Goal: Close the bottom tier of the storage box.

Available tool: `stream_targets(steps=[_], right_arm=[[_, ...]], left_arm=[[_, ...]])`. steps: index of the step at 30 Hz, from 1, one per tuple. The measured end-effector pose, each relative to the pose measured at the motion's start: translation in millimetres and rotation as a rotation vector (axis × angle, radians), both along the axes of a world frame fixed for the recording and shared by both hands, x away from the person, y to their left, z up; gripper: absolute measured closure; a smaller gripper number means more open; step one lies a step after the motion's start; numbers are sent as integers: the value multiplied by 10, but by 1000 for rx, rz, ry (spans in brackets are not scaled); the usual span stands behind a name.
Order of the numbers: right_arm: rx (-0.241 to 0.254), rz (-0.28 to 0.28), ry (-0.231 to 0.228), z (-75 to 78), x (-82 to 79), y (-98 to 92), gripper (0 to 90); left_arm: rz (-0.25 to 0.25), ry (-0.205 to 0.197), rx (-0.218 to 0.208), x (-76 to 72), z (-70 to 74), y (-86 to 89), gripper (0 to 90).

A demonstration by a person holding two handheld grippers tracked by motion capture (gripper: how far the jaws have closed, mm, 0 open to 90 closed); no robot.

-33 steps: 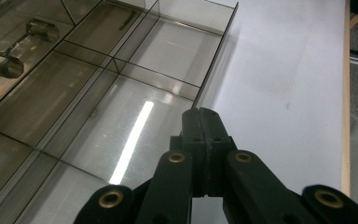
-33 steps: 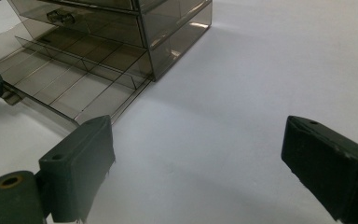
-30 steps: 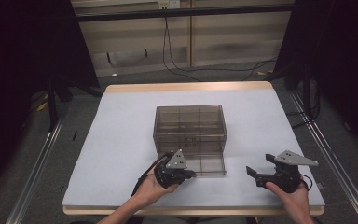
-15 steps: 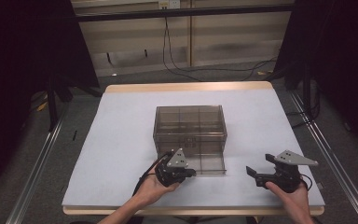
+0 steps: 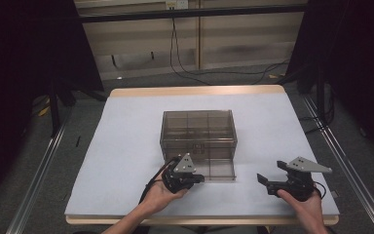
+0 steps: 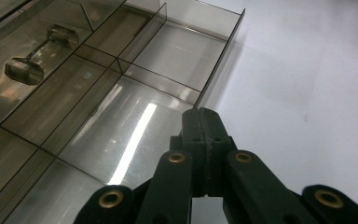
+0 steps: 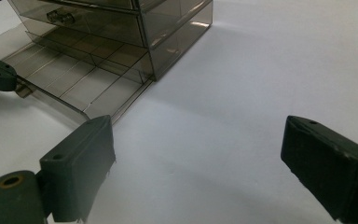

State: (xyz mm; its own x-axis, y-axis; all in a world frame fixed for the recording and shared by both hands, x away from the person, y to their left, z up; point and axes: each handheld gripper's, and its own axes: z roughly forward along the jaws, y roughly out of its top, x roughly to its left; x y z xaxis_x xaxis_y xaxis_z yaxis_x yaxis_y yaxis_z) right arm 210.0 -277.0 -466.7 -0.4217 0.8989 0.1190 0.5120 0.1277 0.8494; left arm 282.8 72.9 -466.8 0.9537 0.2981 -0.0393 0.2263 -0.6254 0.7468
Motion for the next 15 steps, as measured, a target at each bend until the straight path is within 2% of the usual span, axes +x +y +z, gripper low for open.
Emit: stream_targets(steps=[4,7,8,15], right_arm=[[-7,3,0,-1,5,3,92],[-7,3,-1,-2,7,2,92],[-5,5,1,-4,11,1,92],[-4,3,6,-5,15,5,93]], left_arm=[[4,2,15,-7,10,0,900],[8,3,-3,-3,-2,-6,900],[8,-2,8,0,6,-5,900],[10,2,-4,0,-3,-22,900]])
